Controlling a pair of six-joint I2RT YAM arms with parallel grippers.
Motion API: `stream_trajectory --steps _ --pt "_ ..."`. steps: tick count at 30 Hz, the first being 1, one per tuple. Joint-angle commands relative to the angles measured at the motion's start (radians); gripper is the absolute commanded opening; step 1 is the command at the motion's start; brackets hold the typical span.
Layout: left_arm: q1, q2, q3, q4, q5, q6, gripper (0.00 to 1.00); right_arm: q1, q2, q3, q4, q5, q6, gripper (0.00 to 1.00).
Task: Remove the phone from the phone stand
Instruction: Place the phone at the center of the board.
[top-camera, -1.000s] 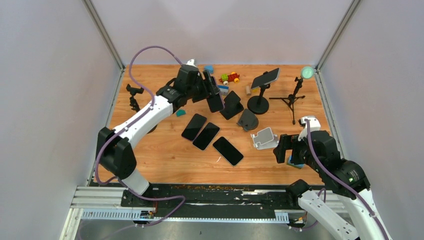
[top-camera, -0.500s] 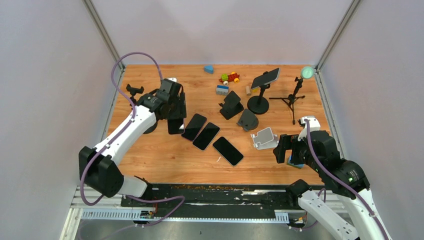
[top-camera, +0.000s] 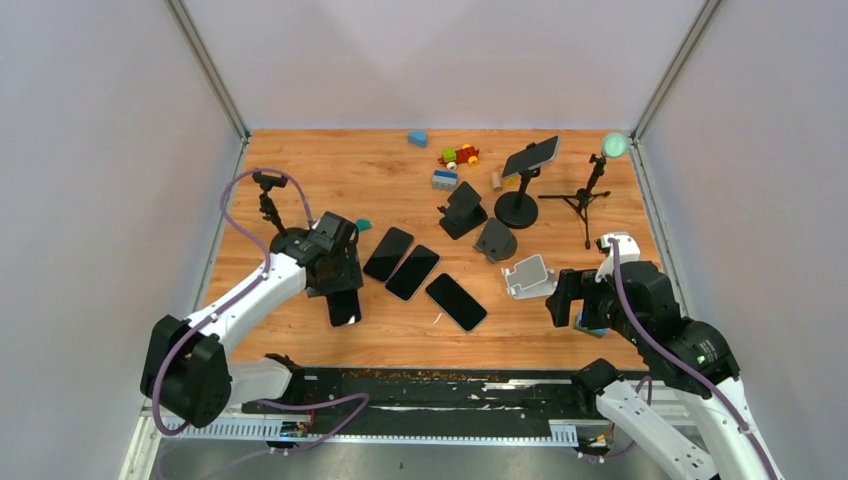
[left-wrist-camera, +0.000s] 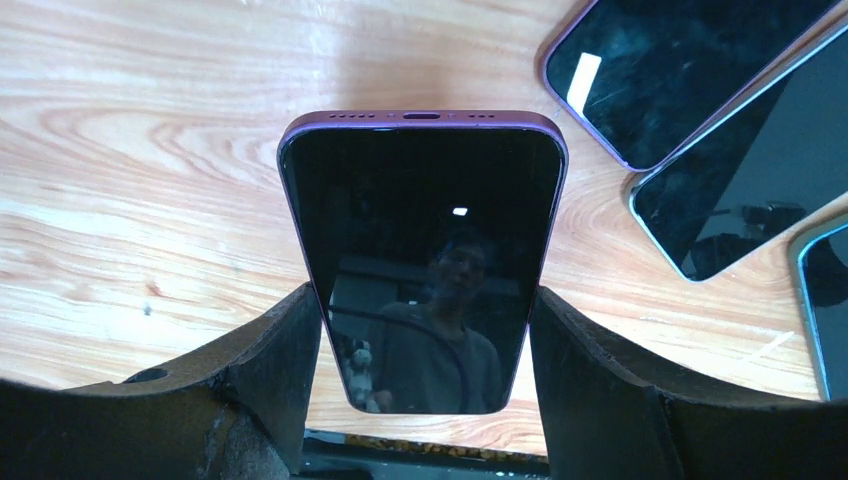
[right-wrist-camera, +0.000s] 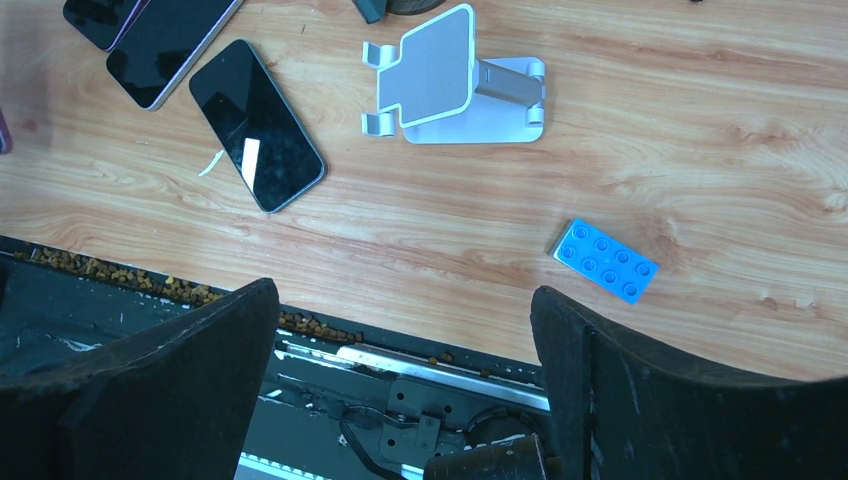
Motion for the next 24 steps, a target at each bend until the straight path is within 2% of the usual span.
stream_trajectory --steps 1,10,17,24 --pt "0.003 -0.019 -0.063 0.124 0.043 -0.097 0.16 -0.005 0.000 0.002 0.035 -0.005 0.005 0.98" --pt "0.003 0.057 -0.172 0.207 0.009 -0.154 0.22 -0.004 -0.005 0.003 0.034 -0.004 0.006 0.98" --pt "0.003 0.103 -0.176 0.217 0.001 -0.166 0.53 -0.004 0.001 0.002 0.034 -0.005 0.004 0.98" --pt "0.003 0.079 -0.169 0.180 -0.033 -0.175 0.77 -0.004 0.002 0.002 0.034 -0.005 0.004 0.98"
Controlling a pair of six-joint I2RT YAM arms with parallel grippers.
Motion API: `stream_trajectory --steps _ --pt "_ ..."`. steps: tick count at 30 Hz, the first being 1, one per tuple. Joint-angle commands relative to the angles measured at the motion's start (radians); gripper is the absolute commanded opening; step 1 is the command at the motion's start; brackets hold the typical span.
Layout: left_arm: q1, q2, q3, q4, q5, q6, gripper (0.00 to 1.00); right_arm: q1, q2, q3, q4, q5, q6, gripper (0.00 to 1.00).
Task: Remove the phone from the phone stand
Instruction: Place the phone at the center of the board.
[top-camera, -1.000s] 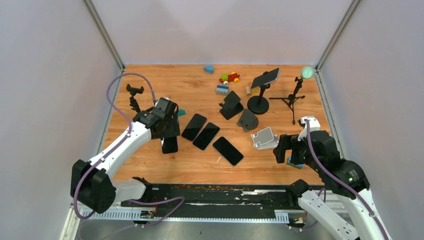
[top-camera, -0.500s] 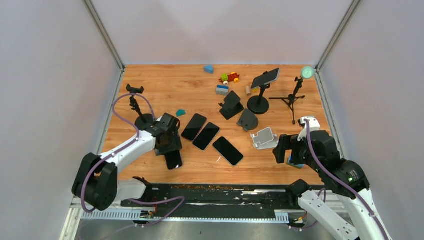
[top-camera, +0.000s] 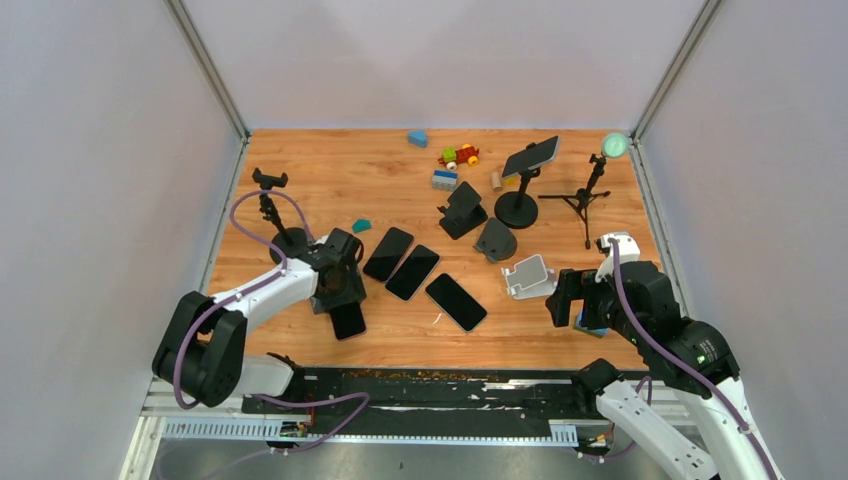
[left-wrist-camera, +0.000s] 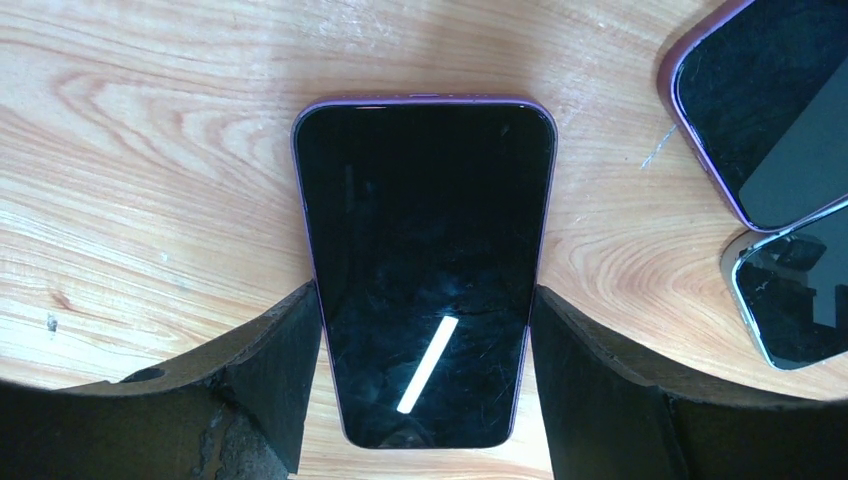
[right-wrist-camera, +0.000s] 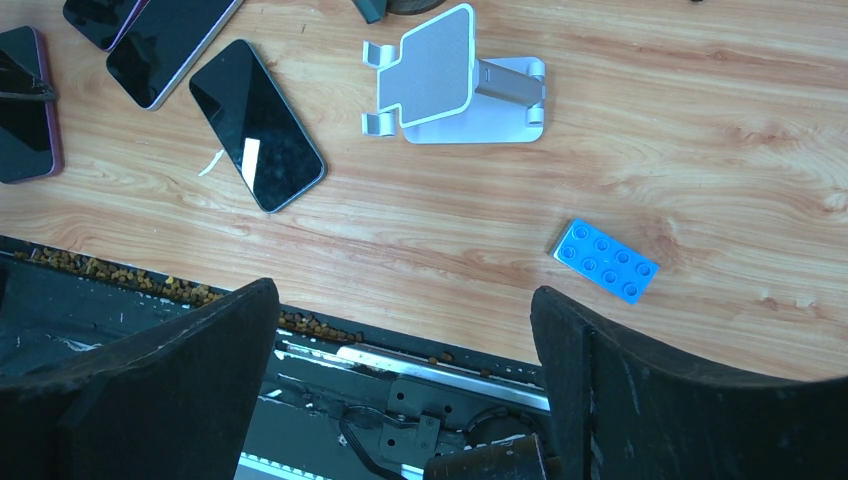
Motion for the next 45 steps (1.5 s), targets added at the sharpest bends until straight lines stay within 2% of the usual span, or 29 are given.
stream_trajectory --steps 1,5,8,14,22,28,36,45 --pt "0.003 -0.036 0.012 0.005 -0.053 -0.026 0.83 -0.004 0.004 0.002 0.034 -0.004 0.004 0.98" --pt "0.003 -0.057 0.020 -0.019 -0.069 -0.027 0.95 -0.004 0.012 0.005 0.036 -0.003 0.003 0.98" --pt "0.003 -0.078 0.024 -0.047 -0.086 -0.033 0.99 -0.004 0.019 0.010 0.036 -0.003 0.000 0.98" --pt "0.003 -0.198 0.095 -0.135 -0.135 -0.010 1.00 -0.004 0.028 0.039 0.059 0.009 0.000 0.98" --pt "0.003 -0.363 0.242 -0.188 -0.134 0.203 1.00 -0.004 0.080 0.079 0.091 0.057 0.015 0.97" --pt "0.003 -0.507 0.267 -0.128 -0.077 0.312 1.00 -0.004 0.049 0.112 0.124 0.158 0.089 0.97" --pt "0.003 -0.552 0.323 -0.094 0.004 0.482 1.00 -0.004 -0.065 0.118 0.128 0.339 0.234 0.97" --pt "0.003 -0.612 0.237 -0.005 0.105 0.591 1.00 -0.004 -0.154 0.105 0.147 0.416 0.326 0.95"
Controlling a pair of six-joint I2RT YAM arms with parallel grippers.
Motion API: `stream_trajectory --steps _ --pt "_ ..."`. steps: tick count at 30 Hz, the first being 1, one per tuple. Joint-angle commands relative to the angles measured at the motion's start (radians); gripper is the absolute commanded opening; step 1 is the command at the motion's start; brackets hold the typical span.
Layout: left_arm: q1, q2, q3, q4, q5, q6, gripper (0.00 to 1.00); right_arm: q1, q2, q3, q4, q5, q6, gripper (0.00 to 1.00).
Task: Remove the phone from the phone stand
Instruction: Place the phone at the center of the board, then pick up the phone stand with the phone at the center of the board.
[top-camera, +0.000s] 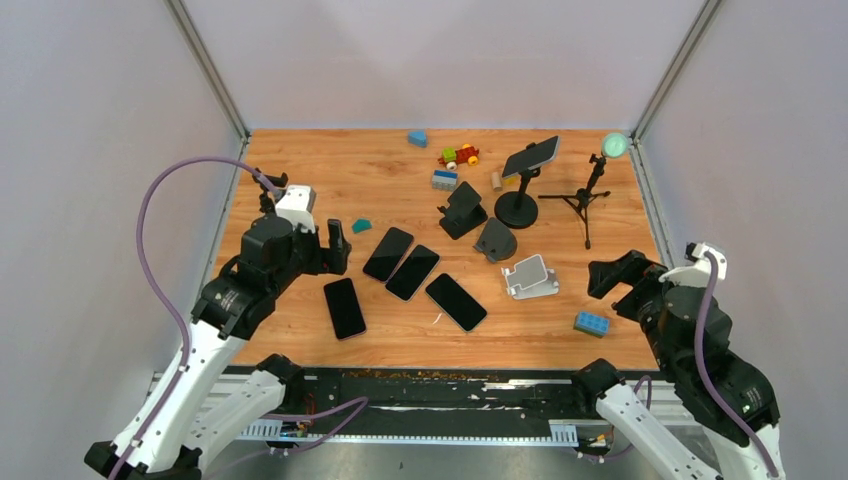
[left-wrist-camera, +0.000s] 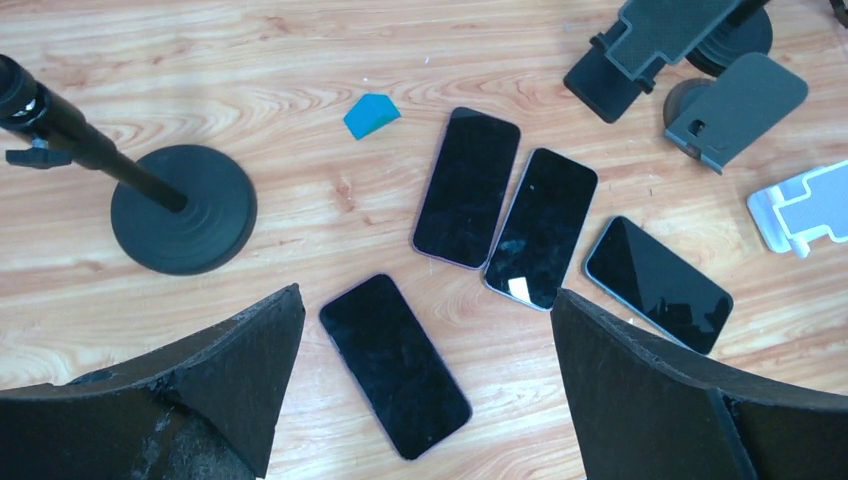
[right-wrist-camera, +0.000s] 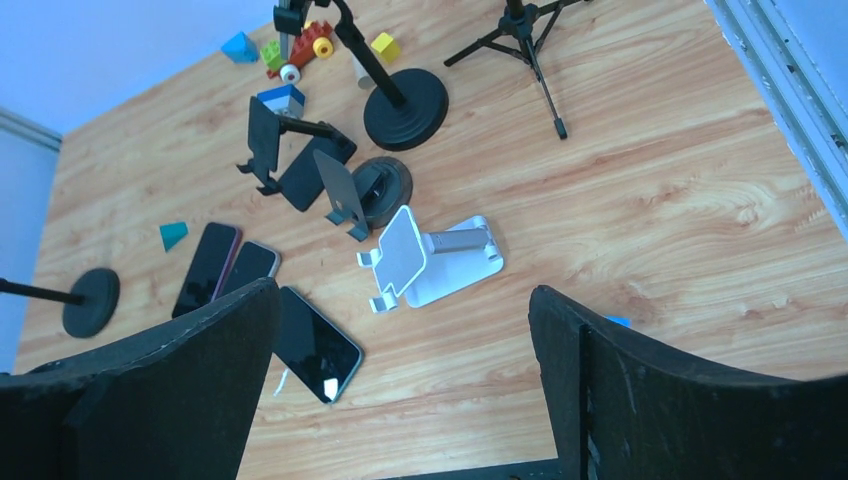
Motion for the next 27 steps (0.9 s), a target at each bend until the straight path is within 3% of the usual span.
stream_trajectory --steps 1,12,22,27 --pt "0.003 -0.025 -0.041 0.072 0.052 0.078 1.00 -0.004 -0.032 0.008 0.059 0.059 0.066 0.95" --pt "0.003 0.012 -0.058 0.228 0.112 0.100 1.00 -0.004 -0.015 -0.008 0.124 0.053 0.021 0.95" --pt "0.003 0.177 -0.047 0.606 0.544 0.206 1.00 -0.004 -0.038 0.001 0.106 0.003 -0.035 0.95" --pt "0.003 0.383 0.133 0.712 0.652 0.214 1.00 -0.004 -0.044 0.009 0.098 -0.038 -0.041 0.95"
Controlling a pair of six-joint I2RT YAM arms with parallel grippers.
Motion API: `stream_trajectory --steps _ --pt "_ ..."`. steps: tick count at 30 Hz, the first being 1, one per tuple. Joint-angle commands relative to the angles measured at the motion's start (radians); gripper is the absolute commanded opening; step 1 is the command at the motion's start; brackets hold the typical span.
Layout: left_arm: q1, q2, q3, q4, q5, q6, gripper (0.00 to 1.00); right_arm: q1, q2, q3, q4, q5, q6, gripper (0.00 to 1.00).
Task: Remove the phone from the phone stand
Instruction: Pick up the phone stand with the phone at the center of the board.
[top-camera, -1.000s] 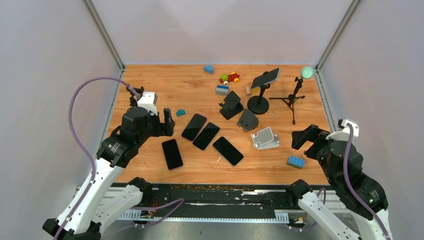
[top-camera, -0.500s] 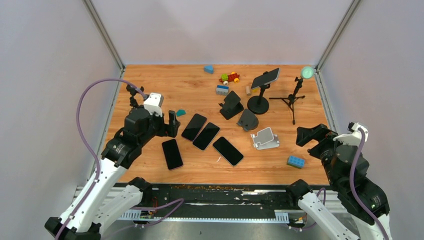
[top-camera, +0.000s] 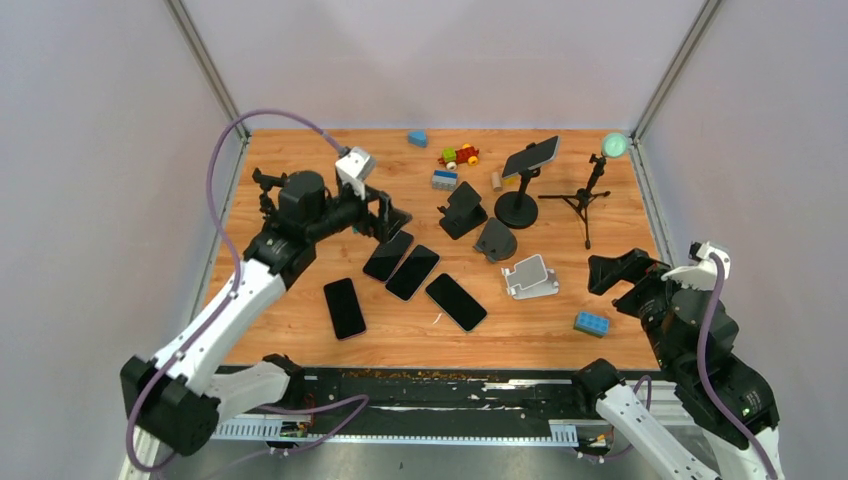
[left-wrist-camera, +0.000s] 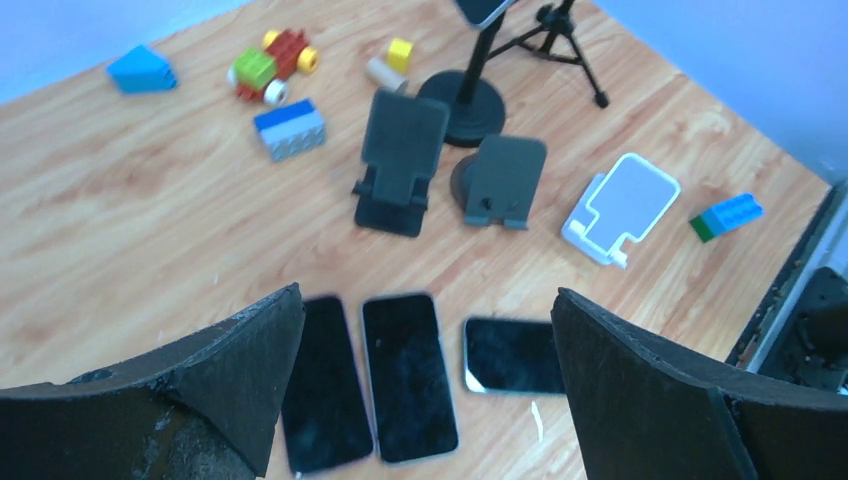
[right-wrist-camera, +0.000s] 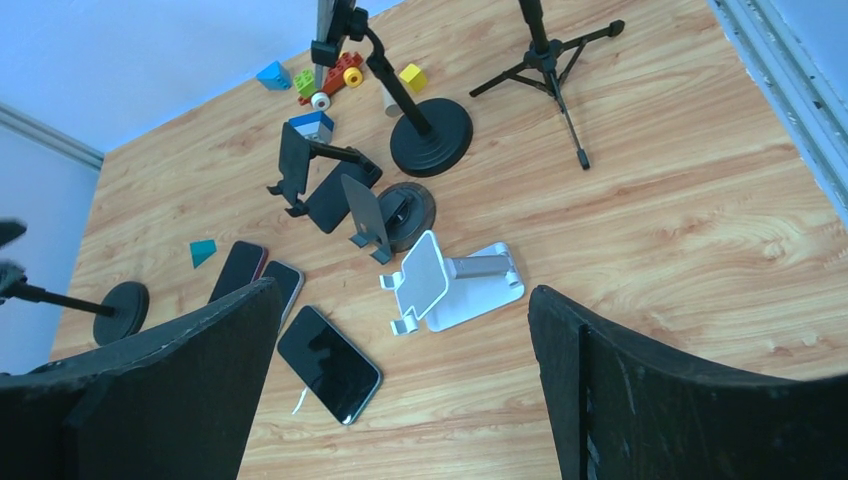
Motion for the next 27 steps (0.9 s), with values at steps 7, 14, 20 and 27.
stream_trajectory --steps 7,14,20,27 --pt "-0.025 0.430 0.323 0.500 0.397 0.001 1.00 -0.002 -0.036 0.052 -0.013 -0.074 -0.047 0.95" --pt "-0.103 0.655 0.502 0.533 0.450 0.261 1.00 -0.001 -0.059 0.059 -0.045 -0.083 -0.046 0.95" --pt "-0.142 0.798 0.593 0.712 0.399 0.075 1.00 -0.001 -0.062 0.074 -0.062 -0.064 -0.059 0.95" --pt "-0.310 0.732 0.399 0.759 0.005 0.065 1.00 -0.001 -0.069 0.081 -0.078 -0.031 -0.068 0.95"
